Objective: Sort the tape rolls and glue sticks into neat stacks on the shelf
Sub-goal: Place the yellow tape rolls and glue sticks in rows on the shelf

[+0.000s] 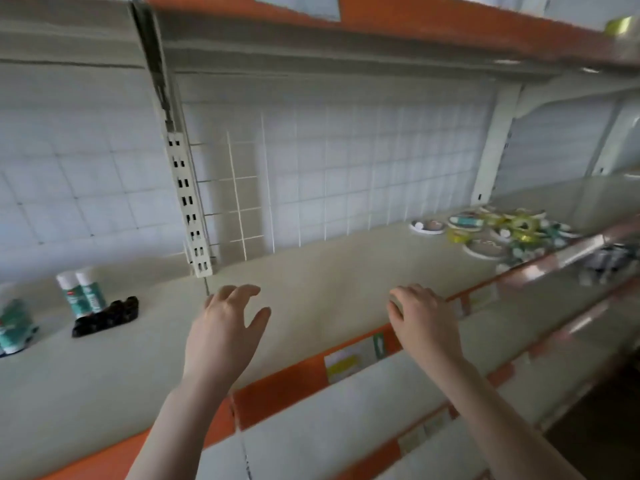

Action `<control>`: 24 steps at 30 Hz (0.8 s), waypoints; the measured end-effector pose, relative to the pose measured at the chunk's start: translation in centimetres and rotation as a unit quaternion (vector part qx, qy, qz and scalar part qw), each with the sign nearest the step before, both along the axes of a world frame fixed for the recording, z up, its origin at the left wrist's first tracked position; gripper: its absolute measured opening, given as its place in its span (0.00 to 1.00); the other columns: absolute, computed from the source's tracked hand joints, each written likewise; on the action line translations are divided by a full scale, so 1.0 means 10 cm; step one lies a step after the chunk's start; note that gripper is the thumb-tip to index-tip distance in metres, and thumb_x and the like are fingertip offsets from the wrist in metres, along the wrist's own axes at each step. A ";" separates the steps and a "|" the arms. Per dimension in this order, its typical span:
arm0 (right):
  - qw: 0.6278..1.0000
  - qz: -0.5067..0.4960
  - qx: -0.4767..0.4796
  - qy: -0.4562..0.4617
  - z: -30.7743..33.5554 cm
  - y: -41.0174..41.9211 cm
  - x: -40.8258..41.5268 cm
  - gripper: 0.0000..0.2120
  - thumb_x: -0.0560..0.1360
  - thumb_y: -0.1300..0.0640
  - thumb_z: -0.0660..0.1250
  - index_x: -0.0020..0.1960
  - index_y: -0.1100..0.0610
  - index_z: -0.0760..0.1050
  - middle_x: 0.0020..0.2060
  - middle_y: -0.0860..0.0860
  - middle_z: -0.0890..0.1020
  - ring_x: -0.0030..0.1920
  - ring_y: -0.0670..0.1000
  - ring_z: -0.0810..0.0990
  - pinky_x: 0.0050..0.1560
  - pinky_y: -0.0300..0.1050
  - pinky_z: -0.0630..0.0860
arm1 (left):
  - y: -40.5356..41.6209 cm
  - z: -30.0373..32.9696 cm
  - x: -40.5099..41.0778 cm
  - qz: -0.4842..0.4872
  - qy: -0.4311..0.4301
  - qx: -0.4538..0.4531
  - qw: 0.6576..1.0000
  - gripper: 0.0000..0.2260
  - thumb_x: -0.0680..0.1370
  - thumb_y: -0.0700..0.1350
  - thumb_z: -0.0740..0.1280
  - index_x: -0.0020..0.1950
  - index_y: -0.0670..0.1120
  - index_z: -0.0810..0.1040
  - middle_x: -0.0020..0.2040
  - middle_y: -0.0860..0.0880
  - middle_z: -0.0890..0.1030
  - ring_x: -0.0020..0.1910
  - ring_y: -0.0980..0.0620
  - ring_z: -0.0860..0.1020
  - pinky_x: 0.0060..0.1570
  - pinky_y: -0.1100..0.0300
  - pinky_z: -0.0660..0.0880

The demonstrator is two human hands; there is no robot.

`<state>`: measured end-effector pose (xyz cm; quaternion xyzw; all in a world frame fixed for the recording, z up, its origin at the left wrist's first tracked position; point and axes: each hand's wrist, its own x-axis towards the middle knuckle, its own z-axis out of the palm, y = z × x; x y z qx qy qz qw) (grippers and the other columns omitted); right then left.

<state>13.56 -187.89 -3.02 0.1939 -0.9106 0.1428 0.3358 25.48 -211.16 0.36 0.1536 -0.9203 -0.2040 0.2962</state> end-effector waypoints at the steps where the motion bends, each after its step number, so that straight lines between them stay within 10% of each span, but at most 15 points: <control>1: 1.000 -0.005 -0.002 0.001 0.00 0.11 -0.14 0.08 0.60 0.64 0.76 0.34 0.59 0.78 0.27 0.56 0.77 0.27 0.59 0.77 0.26 0.47 0.74 | 0.09 -0.03 -0.15 -0.005 0.003 0.005 1.000 0.16 0.76 0.50 0.67 0.62 0.49 0.76 0.60 0.49 0.76 0.60 0.46 0.72 0.52 0.53 0.71; 9: 0.998 -0.056 -0.031 -0.023 0.07 0.94 -1.14 0.04 0.71 0.60 0.69 0.43 0.60 0.80 0.38 0.57 0.81 0.39 0.60 0.80 0.38 0.51 0.76 | 0.71 0.05 -1.24 -0.030 -0.003 0.016 0.999 0.16 0.75 0.49 0.69 0.62 0.48 0.77 0.60 0.47 0.77 0.60 0.45 0.72 0.56 0.53 0.69; 24: 0.992 0.103 -0.063 0.036 0.08 2.28 -2.94 0.02 0.68 0.63 0.72 0.40 0.61 0.80 0.33 0.55 0.81 0.33 0.57 0.78 0.34 0.47 0.76 | 2.24 -0.08 -2.71 0.062 -0.032 0.042 0.997 0.16 0.75 0.50 0.67 0.62 0.50 0.76 0.60 0.51 0.76 0.58 0.49 0.74 0.52 0.56 0.70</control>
